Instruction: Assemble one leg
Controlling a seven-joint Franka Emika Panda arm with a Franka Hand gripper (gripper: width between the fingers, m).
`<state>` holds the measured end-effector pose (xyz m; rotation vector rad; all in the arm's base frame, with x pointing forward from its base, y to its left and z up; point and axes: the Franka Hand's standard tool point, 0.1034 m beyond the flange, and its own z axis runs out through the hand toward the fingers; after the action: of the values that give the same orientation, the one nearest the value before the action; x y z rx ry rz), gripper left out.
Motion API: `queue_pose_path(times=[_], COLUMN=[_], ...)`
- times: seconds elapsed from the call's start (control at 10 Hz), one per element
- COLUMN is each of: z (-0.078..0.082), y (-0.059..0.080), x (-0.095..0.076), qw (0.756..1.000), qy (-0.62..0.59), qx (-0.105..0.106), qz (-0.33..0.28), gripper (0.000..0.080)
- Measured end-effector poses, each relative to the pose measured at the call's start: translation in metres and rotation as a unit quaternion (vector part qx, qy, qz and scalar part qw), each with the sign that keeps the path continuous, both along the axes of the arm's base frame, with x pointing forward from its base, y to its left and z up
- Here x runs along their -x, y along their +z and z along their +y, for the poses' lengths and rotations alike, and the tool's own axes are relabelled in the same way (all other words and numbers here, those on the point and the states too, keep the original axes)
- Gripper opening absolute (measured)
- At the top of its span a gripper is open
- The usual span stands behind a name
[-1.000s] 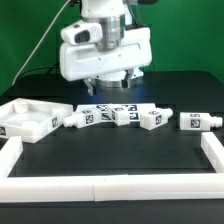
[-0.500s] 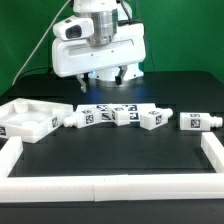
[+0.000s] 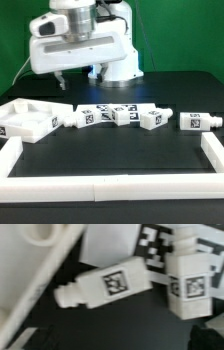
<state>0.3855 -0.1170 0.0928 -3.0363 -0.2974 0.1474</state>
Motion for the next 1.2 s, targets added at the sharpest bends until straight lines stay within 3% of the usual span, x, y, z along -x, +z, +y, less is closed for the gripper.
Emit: queue_pose_path(times=[0.1,0.2,0.5,0.6,0.8,0.9,1.0,1.2], z=[-0.011,-0.004,-0.005,-0.018,-0.060,-0.079,-0.085,-0.082], y=[0.002,0.001,0.001,-0.001,-0.010,-0.012,-0.013,-0.014], x=[-0.001,-0.002,-0.001,-0.002,0.009,0.006,0.005,0.005], qw=[1.000,1.000,1.000,0.999,0.994,0.993,0.993,0.994], qy=[-0.010,-0.005,-0.005,-0.035,-0.106,-0.117,-0.116,-0.113], qx=[-0.004,-0.004,-0.004,0.003,0.008,0.008,0.006,0.006], qz=[-0.002,-0.001,-0.001,-0.010,-0.008,-0.007,-0.005,-0.005], gripper=[0.0648,0.0648,0.0648,0.0648,0.0648,0.0648,0.0648,0.0648])
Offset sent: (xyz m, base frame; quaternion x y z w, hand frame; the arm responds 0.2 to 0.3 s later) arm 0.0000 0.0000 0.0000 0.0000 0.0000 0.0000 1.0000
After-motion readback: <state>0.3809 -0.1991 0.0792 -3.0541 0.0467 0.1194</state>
